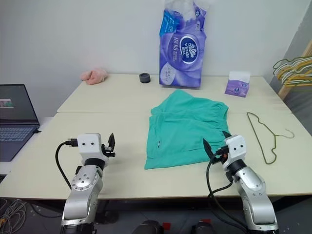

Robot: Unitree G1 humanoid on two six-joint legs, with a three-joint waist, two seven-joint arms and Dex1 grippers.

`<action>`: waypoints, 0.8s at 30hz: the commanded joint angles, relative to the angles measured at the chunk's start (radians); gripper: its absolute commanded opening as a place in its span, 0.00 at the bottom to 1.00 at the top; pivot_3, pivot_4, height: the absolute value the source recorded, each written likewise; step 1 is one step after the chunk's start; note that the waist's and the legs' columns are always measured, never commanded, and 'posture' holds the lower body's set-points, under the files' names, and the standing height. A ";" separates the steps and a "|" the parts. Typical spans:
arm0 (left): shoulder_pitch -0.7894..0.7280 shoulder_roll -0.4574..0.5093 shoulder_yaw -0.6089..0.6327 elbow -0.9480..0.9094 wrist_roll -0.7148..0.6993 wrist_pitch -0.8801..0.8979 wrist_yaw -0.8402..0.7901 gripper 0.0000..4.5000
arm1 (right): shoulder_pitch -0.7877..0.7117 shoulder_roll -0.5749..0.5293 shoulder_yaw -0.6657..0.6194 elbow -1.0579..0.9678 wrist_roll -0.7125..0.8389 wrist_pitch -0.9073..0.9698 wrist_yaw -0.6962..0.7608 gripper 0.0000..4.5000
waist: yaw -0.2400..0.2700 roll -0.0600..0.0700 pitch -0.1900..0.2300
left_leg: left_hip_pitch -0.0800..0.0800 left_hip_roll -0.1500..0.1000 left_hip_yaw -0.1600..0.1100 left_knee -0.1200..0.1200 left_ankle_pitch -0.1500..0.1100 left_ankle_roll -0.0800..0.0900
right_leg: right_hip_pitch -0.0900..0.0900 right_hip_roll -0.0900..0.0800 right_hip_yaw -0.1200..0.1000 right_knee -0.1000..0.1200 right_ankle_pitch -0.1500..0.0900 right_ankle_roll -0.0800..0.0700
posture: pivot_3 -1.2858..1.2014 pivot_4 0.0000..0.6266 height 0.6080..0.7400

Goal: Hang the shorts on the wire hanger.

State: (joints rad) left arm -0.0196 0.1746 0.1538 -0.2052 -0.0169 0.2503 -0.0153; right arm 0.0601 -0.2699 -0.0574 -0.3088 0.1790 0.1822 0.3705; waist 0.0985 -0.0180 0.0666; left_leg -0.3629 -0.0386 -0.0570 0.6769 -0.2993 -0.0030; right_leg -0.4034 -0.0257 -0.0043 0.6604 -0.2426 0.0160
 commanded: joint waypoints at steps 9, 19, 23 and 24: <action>-0.018 0.010 -0.010 -0.033 -0.048 -0.136 -0.084 0.57 | 0.028 0.002 -0.012 -0.056 0.066 0.059 0.007 0.99 | 0.009 0.000 -0.002 | 0.000 0.000 0.000 0.000 0.000 0.000 | 0.000 0.000 0.000 0.000 0.000 0.000 | 0.58 0.01 1.00; 0.045 0.045 -0.037 -0.061 -0.178 -0.206 -0.299 0.61 | 0.013 -0.059 -0.013 -0.071 0.051 0.078 0.024 1.00 | 0.005 0.002 -0.006 | 0.000 0.001 0.002 0.000 0.000 0.000 | 0.000 0.001 0.001 -0.001 0.000 -0.001 | 0.57 0.03 1.00; 0.076 0.122 -0.097 -0.083 -0.222 -0.226 -0.465 0.80 | 0.017 -0.089 -0.013 -0.085 0.058 0.083 0.053 1.00 | 0.000 0.002 -0.006 | 0.000 0.001 0.002 0.000 0.000 0.000 | 0.000 0.002 0.001 -0.001 -0.001 -0.002 | 0.56 0.04 1.00; 0.083 0.169 -0.128 -0.096 -0.243 -0.224 -0.553 0.86 | 0.021 -0.107 -0.009 -0.098 0.063 0.082 0.076 1.00 | -0.003 0.002 -0.006 | 0.000 0.001 0.002 0.000 0.000 0.000 | 0.000 0.002 0.001 -0.001 -0.001 -0.002 | 0.56 0.04 1.00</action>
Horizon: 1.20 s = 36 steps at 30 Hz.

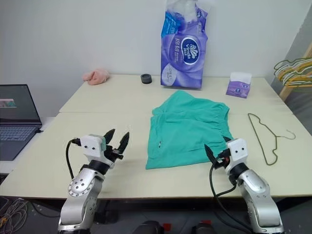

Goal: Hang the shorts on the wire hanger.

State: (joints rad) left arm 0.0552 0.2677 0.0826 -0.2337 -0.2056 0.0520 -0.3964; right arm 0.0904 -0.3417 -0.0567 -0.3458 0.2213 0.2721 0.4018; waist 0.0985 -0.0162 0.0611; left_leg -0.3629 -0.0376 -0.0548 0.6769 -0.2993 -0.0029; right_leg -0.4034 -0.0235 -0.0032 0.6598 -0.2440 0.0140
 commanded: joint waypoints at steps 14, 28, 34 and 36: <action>-0.128 0.388 -0.264 0.106 0.099 -0.039 -0.520 1.00 | 0.113 -0.399 0.073 -0.369 0.208 0.241 0.374 1.00 | -0.039 0.004 0.003 | 0.001 0.005 -0.001 0.000 0.000 0.001 | 0.001 0.003 -0.004 0.000 -0.006 0.000 | 0.53 0.06 1.00; -0.228 0.294 -0.364 0.339 0.264 -0.058 -0.442 1.00 | 0.117 -0.383 0.087 -0.377 0.173 0.217 0.337 1.00 | -0.043 0.006 0.001 | 0.005 0.006 -0.002 0.000 -0.001 0.001 | 0.007 0.003 -0.005 -0.003 -0.006 0.000 | 0.51 0.06 1.00; -0.284 0.247 -0.345 0.417 0.283 -0.005 -0.365 0.81 | 0.113 -0.390 0.081 -0.372 0.158 0.207 0.338 1.00 | -0.049 0.006 0.001 | 0.015 0.008 -0.004 -0.002 -0.001 0.001 | 0.019 0.004 -0.007 -0.009 -0.007 0.000 | 0.51 0.06 1.00; -0.297 0.230 -0.339 0.425 0.259 0.050 -0.372 0.67 | 0.104 -0.394 0.076 -0.365 0.152 0.203 0.341 1.00 | -0.051 0.006 0.001 | 0.015 0.008 -0.003 -0.002 -0.002 0.001 | 0.019 0.004 -0.007 -0.009 -0.006 0.002 | 0.51 0.06 1.00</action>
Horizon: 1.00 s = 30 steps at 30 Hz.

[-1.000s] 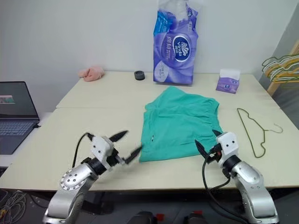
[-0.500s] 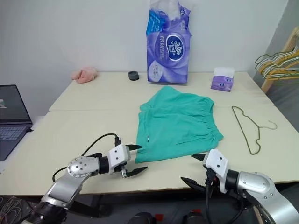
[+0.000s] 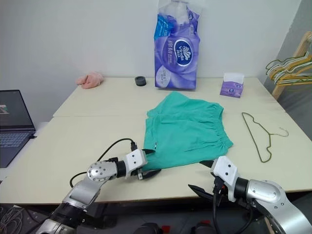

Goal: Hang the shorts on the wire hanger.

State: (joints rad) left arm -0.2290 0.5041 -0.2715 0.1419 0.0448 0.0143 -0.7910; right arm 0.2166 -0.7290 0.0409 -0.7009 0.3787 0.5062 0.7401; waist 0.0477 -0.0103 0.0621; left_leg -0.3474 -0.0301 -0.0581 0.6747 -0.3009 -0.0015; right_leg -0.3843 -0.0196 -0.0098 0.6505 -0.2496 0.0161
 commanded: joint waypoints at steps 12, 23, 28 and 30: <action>-0.052 0.030 0.026 -0.024 -0.093 0.183 -0.118 0.01 | -0.172 -0.185 0.023 0.364 -0.410 -0.413 -0.019 1.00 | -0.026 -0.001 0.000 | 0.001 0.000 0.003 -0.004 0.000 0.000 | -0.001 0.000 0.001 -0.001 0.000 0.000 | 0.51 0.05 1.00; -0.164 0.066 0.130 -0.101 -0.223 0.329 -0.173 0.01 | -0.486 -0.177 0.245 0.859 -0.804 -0.873 -0.105 1.00 | -0.047 -0.001 0.002 | 0.001 0.001 0.005 -0.010 0.000 -0.001 | -0.004 0.001 0.004 -0.002 0.000 -0.005 | 0.52 0.04 1.00; -0.183 0.069 0.168 -0.135 -0.285 0.396 -0.185 0.01 | -0.630 -0.073 0.321 1.032 -0.946 -0.908 -0.207 1.00 | -0.056 -0.005 0.001 | 0.002 0.001 0.007 -0.010 0.001 -0.001 | -0.004 0.001 0.006 -0.002 0.002 -0.008 | 0.52 0.04 1.00; -0.181 0.071 0.171 -0.144 -0.291 0.403 -0.183 0.01 | -0.661 -0.042 0.334 1.083 -0.965 -0.915 -0.227 1.00 | -0.055 -0.005 0.000 | 0.002 0.001 0.007 -0.010 0.001 -0.001 | -0.004 0.001 0.007 -0.001 0.002 -0.008 | 0.52 0.03 1.00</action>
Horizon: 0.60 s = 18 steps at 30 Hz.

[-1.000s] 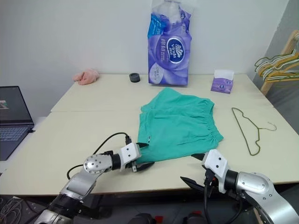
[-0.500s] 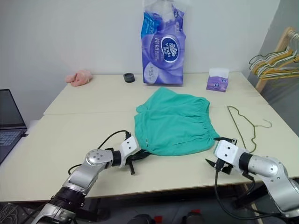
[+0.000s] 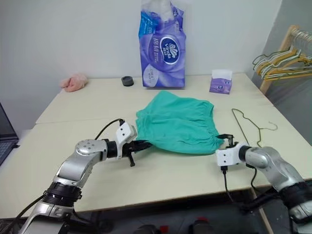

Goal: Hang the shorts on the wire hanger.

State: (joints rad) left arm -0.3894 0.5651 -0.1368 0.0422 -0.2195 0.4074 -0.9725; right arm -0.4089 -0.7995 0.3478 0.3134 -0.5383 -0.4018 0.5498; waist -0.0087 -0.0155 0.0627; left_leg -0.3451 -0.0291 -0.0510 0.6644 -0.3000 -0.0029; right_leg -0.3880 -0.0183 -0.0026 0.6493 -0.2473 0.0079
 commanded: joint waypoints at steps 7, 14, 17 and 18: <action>-0.023 0.053 0.062 -0.012 -0.032 -0.015 -0.026 0.00 | -0.126 0.091 0.033 0.246 -0.057 0.006 -0.081 0.72 | 0.006 -0.004 -0.004 | 0.000 0.000 0.000 0.000 0.000 -0.001 | 0.000 0.000 0.001 0.000 0.000 0.000 | 0.53 0.01 1.00; -0.004 0.110 0.056 0.036 -0.008 -0.071 -0.060 0.00 | -0.123 0.087 -0.004 0.215 0.033 0.007 -0.007 0.17 | 0.009 -0.003 -0.004 | 0.000 -0.001 0.001 0.000 0.000 0.000 | -0.001 -0.001 0.002 0.000 0.000 0.000 | 0.53 0.01 1.00; 0.050 0.165 0.029 -0.005 -0.014 -0.072 -0.137 0.00 | -0.061 0.054 -0.029 0.083 0.141 0.037 0.125 0.01 | 0.009 -0.003 -0.004 | 0.000 -0.001 0.001 0.000 0.000 0.000 | -0.001 -0.001 0.002 0.000 0.000 0.000 | 0.53 0.02 1.00; 0.077 0.188 0.020 -0.032 -0.026 -0.058 -0.171 0.00 | -0.036 0.042 -0.042 0.033 0.187 0.062 0.175 0.01 | 0.009 -0.003 -0.004 | 0.000 -0.001 0.000 -0.001 0.000 0.000 | -0.001 -0.001 0.002 0.000 0.000 0.000 | 0.53 0.02 1.00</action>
State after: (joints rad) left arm -0.3273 0.7307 -0.1126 0.0598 -0.2346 0.3472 -1.0969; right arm -0.4531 -0.7363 0.3453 0.4175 -0.4218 -0.3627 0.6573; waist 0.0000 -0.0186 0.0592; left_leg -0.3455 -0.0298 -0.0506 0.6632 -0.3002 -0.0030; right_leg -0.3892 -0.0190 -0.0007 0.6495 -0.2471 0.0074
